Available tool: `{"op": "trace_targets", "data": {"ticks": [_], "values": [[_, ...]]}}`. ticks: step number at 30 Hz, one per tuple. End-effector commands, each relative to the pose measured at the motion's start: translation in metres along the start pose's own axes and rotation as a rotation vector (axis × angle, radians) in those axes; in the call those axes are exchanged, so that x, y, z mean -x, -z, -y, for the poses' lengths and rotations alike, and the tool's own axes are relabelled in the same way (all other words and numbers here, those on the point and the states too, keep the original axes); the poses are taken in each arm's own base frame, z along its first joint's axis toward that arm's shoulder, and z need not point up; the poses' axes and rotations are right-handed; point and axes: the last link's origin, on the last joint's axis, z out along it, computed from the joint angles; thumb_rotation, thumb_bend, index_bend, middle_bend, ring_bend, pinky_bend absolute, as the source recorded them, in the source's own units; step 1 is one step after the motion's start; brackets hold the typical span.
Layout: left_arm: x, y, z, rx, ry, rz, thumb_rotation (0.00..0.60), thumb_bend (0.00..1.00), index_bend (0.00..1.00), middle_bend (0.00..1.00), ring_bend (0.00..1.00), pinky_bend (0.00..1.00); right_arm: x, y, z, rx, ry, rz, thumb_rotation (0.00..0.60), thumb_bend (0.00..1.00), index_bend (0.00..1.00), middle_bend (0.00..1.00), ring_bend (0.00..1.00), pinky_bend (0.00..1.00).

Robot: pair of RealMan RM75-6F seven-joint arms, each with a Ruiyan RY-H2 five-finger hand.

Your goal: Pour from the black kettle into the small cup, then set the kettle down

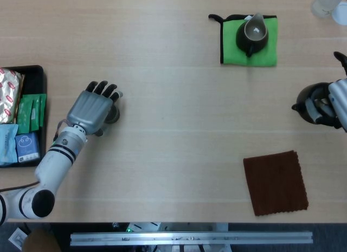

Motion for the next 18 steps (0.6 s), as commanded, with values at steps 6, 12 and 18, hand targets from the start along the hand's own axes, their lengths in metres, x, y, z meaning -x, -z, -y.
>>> {"op": "trace_targets", "data": {"ticks": [6,12,18], "values": [[0.006,-0.006,0.003,-0.036,-0.025,0.011,0.600,0.27,0.19,0.08,0.04,0.09,0.000,0.001,-0.003,0.001,-0.003,0.002,0.529,0.47,1.00,1.00,0.97,0.03],[0.009,-0.009,0.005,-0.051,-0.031,0.006,0.600,0.27,0.23,0.10,0.05,0.09,0.001,0.003,-0.004,0.003,-0.008,0.004,0.530,0.47,1.00,1.00,0.97,0.03],[0.012,-0.010,0.003,-0.051,-0.027,0.001,0.600,0.27,0.27,0.12,0.06,0.09,0.001,0.004,-0.005,-0.001,-0.015,0.008,0.530,0.47,1.00,1.00,0.97,0.03]]}}
